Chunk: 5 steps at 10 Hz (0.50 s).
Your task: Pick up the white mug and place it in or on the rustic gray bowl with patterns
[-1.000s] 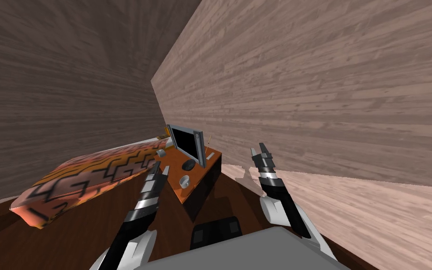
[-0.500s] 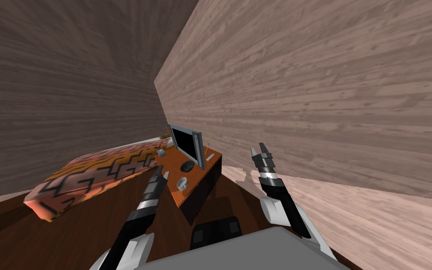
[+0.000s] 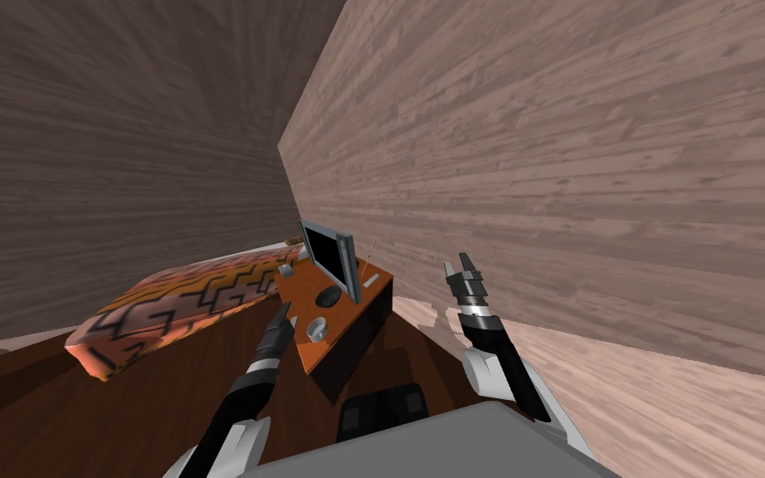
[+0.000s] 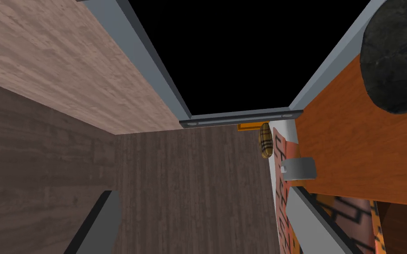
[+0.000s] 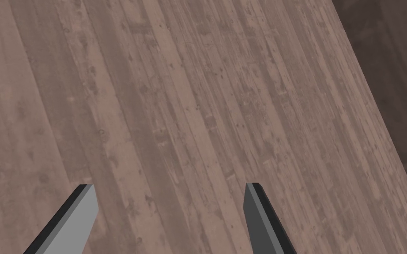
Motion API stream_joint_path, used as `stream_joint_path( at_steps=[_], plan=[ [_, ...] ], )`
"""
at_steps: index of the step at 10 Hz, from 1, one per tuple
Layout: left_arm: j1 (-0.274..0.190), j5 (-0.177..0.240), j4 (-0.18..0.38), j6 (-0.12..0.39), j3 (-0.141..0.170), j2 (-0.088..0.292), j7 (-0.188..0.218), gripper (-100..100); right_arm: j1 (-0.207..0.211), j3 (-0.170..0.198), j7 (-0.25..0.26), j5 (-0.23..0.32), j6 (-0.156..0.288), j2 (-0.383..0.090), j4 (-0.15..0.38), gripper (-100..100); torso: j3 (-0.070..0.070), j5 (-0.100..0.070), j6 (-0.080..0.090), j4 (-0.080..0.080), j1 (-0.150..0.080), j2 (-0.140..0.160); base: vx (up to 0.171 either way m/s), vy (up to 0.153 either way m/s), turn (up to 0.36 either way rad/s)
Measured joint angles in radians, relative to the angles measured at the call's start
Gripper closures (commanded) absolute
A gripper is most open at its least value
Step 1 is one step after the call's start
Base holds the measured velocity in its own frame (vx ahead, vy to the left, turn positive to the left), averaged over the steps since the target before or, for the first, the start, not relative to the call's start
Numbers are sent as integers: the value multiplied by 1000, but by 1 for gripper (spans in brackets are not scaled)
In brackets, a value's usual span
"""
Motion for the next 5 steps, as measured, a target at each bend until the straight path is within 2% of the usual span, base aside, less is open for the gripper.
stream_joint_path(
  at_steps=[2, 5],
  plan=[
    [-7, 15, 48, 51, 17, 3, 5, -100, 0, 0, 0, 0, 0, 0, 0, 0, -1, 0, 0, 0, -2, -2, 67, -79, 62],
    [-29, 24, 124, 105, 27, -14, 2, -100, 0, 0, 0, 0, 0, 0, 0, 0, 0, 0, 0, 0, 0, 0, 48, -59, 65]
  ],
)
